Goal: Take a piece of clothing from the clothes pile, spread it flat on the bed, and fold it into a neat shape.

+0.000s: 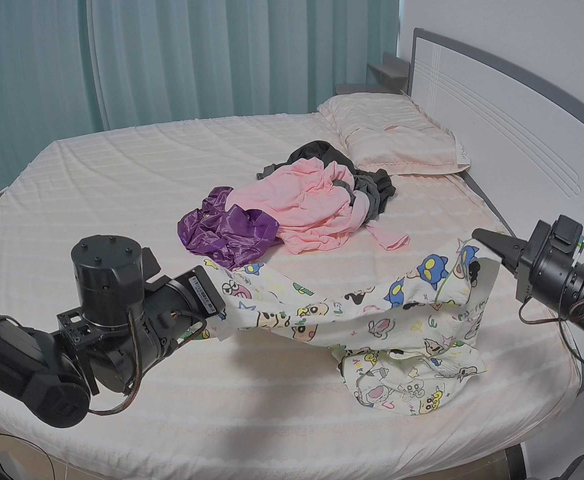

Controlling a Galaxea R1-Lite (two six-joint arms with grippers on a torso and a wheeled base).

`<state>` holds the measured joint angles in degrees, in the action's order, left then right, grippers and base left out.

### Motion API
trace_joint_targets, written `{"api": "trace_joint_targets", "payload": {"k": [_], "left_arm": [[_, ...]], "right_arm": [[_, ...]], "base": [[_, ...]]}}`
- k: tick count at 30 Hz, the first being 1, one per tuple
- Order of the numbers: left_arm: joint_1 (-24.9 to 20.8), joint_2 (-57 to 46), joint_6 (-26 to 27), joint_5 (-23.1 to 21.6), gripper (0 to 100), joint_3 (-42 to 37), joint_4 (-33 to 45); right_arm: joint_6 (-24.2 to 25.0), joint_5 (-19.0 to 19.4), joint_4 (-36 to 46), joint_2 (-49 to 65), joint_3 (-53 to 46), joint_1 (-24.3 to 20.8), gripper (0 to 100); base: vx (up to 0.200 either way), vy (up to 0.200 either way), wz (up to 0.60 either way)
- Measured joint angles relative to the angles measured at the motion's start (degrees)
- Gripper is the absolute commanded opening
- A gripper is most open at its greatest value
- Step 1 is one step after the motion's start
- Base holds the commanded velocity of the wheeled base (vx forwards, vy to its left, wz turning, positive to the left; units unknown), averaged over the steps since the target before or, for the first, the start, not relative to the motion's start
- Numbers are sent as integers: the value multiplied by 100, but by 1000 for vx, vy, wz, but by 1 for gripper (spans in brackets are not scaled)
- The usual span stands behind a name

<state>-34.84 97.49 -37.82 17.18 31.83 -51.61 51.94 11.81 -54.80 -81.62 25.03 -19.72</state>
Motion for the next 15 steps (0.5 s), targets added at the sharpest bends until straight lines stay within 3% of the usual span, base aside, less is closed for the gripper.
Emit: {"api": "trace_joint_targets", "payload": {"k": [6,11,15], "left_arm": [[-190,204,-551,88,0,-243,-176],[-444,468,-630,176,0,-304,-274],[-558,621,-591,393,0,-361,-373]], "right_arm": [[193,-7,-544,-505,-369,-169,0],[301,-122,-930,-868,-544,-571,0],[307,-432,-1176,-992,-616,-751,0]], "base": [[0,0,0],[0,0,0],[0,0,0]]}}
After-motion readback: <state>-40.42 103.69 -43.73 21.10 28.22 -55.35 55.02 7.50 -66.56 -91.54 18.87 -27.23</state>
